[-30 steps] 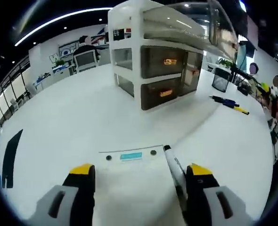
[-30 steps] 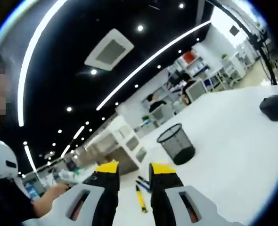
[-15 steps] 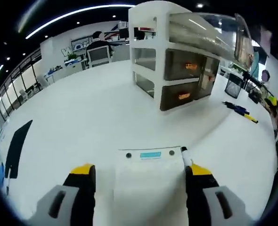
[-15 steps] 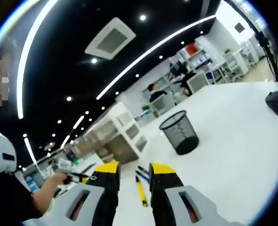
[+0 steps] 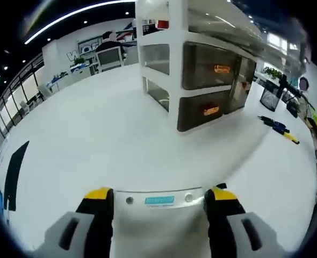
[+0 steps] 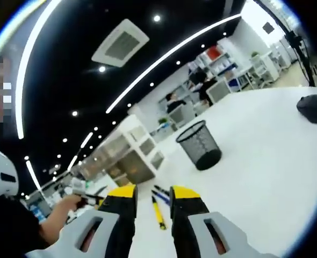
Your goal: Pick up the scattered pens and sticky notes one by one and arrange them into an orderly layout on the desk, lining the pens up parallel to each other and squaring the sticky note stack until the whole desk area is clear and organized
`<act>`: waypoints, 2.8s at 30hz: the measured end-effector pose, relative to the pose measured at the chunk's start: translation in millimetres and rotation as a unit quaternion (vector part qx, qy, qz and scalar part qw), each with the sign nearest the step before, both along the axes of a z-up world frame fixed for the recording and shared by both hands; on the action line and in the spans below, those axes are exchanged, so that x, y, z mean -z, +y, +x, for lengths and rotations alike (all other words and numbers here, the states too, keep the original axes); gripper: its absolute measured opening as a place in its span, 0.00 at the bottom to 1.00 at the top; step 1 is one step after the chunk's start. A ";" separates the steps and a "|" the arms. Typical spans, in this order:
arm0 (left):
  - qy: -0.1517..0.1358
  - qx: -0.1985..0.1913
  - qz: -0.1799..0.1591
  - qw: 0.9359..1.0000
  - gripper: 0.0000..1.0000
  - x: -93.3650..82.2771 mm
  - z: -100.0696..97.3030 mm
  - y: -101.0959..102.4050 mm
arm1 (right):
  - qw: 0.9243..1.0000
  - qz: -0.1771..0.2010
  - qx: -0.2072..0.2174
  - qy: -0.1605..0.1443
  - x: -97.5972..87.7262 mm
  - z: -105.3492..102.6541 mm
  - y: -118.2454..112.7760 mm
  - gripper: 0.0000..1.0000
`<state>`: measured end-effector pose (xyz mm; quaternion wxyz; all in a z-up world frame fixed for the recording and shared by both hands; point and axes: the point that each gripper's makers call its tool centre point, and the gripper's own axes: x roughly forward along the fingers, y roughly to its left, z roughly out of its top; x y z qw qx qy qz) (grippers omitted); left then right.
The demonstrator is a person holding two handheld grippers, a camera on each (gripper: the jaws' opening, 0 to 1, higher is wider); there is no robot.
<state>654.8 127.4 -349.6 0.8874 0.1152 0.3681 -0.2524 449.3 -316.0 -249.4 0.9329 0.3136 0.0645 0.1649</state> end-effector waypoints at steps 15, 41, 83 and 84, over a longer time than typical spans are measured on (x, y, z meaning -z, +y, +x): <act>-0.024 0.011 -0.024 0.999 0.67 -2.2 3.4 0.7 | 1.000 0.012 -0.024 0.012 9.1 5.9 17.8 0.22; -0.062 -0.013 -0.058 0.996 0.65 -21.8 5.9 12.8 | 0.980 0.001 -0.198 0.032 20.4 30.3 165.6 0.24; -0.189 -0.040 -0.131 0.972 0.65 -77.7 -18.7 41.7 | 0.929 -0.054 -0.362 0.049 43.1 98.8 475.9 0.51; -0.189 -0.040 -0.131 0.972 0.65 -76.9 -19.0 41.9 | 0.928 -0.050 -0.365 0.053 44.3 99.8 479.4 0.50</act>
